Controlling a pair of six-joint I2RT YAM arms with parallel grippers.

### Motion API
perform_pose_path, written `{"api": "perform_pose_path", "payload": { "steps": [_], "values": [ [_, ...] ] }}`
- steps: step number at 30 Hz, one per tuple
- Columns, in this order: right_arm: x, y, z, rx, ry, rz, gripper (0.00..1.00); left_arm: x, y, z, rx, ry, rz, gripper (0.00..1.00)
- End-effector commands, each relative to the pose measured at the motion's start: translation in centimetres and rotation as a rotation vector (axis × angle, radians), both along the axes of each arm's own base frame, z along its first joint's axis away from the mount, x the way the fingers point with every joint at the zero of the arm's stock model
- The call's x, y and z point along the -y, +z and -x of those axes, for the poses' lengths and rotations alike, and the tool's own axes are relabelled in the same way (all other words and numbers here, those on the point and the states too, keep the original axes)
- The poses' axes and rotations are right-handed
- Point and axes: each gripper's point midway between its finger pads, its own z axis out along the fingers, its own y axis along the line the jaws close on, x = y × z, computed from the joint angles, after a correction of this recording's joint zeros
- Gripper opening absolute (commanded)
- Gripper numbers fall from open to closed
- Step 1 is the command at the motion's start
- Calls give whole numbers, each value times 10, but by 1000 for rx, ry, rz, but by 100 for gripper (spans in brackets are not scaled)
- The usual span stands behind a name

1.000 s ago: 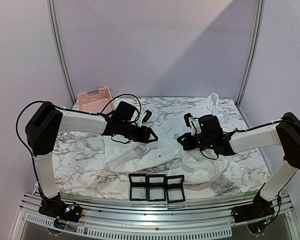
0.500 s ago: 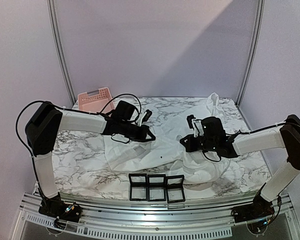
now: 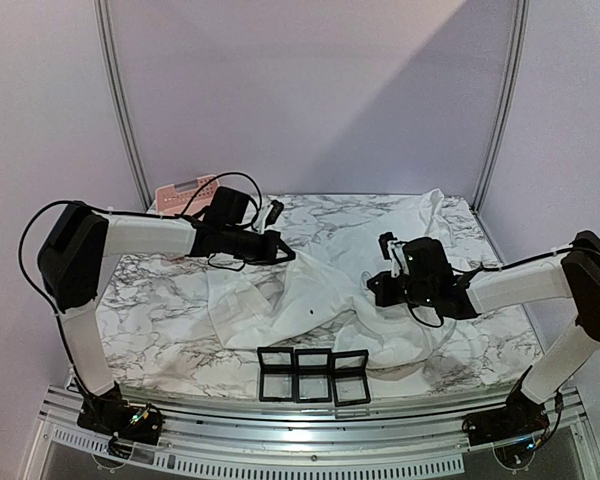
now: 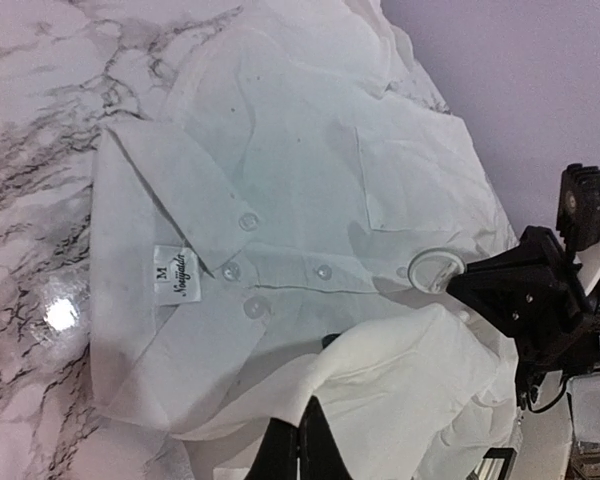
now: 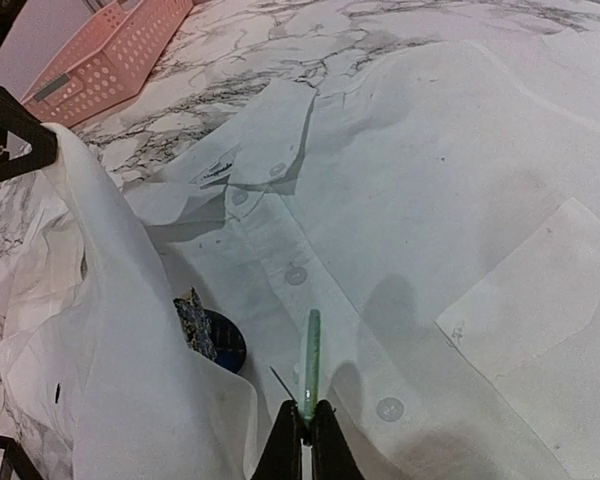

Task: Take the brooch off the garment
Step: Remove the brooch from the flattened clothing.

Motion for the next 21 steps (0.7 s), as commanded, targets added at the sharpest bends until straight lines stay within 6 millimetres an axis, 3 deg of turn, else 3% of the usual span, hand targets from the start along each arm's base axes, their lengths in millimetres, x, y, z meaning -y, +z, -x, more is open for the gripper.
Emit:
{"api": "perform_pose_path", "payload": {
  "steps": [1,7,11,14,17,21],
  "values": [
    [10,-1,1,6,-36,33,0,-5,16,-6,28,12,26,0],
    [12,11,0,23,-51,14,0,-9,17,-8,43,25,2,2],
    [13,36,0,66,-59,-25,0,-23,27,-13,114,72,-63,27],
    [15,53,1,94,-59,-51,0,-37,55,-13,236,95,-92,45],
    [7,74,9,130,14,-116,0,-48,90,-7,370,104,-86,53],
    [-15,114,38,186,238,-281,0,-53,139,11,510,78,-3,61]
  ]
}}
